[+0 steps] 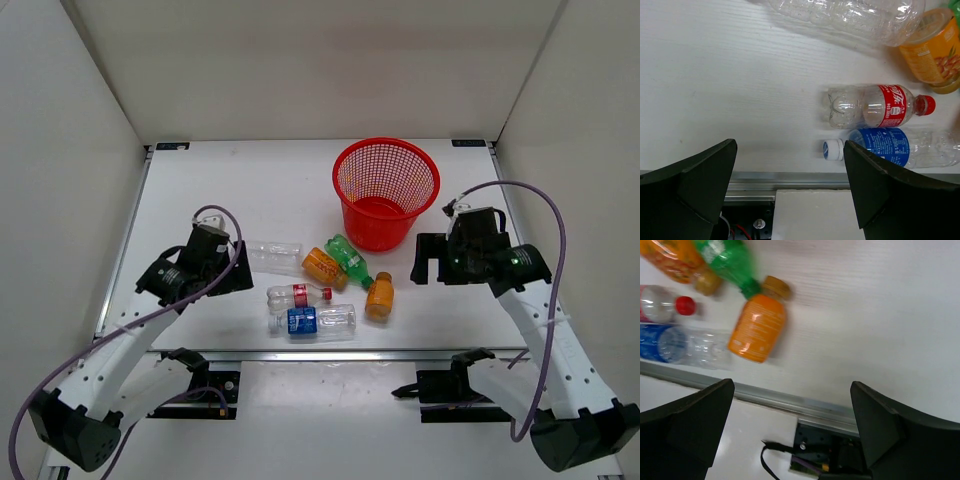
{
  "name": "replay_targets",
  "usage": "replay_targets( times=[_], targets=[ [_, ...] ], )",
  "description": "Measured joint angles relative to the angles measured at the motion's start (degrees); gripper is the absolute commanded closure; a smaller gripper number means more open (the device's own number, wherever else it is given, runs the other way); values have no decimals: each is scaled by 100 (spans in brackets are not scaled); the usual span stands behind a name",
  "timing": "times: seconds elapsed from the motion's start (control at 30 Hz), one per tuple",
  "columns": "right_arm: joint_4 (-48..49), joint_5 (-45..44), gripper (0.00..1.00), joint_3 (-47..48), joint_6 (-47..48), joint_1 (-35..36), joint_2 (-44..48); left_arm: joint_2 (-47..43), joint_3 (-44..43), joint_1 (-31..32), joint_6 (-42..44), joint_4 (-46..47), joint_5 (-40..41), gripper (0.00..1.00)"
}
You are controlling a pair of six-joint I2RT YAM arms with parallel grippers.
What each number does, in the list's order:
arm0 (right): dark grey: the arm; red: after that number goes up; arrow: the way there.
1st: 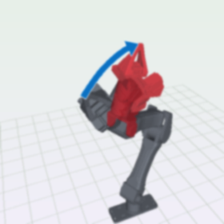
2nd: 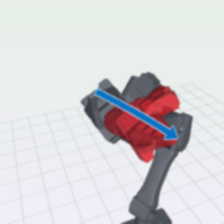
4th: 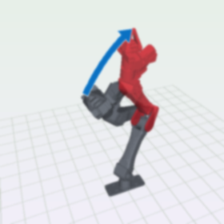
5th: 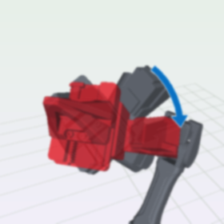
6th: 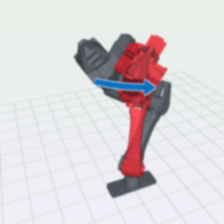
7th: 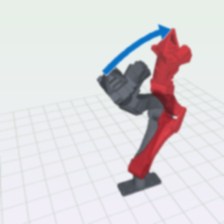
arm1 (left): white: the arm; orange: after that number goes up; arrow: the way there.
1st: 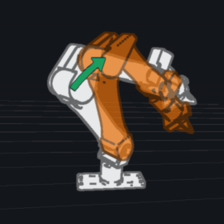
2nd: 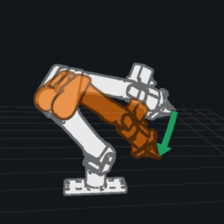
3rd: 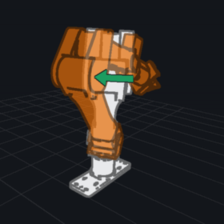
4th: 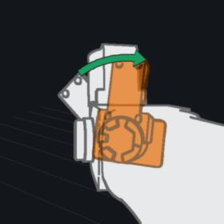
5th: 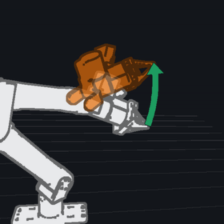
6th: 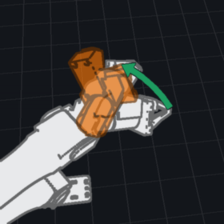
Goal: Put the plastic bottles in the bin
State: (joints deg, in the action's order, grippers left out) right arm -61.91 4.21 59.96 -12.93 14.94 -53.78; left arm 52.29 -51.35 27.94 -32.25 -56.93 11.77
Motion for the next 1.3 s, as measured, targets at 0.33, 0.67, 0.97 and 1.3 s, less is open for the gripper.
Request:
replay_targets(
  times=[0.33, 0.67, 0.97, 1.3],
  targets=[
    [1427, 619, 1, -850, -728, 2173, 369, -688, 247, -238, -48, -9, -57, 1],
    [2041, -719, 1, -1429, -2004, 2929, -538, -560, 417, -46, 426, 35, -531, 2],
    [3099, -1558, 2, -1823, -2465, 2822, -1233, -459, 439, -33, 680, -9, -669, 1],
    [3781, -1764, 49, -2673, -2656, 2503, -1541, -378, 439, -31, 756, -98, -739, 1]
  ],
)
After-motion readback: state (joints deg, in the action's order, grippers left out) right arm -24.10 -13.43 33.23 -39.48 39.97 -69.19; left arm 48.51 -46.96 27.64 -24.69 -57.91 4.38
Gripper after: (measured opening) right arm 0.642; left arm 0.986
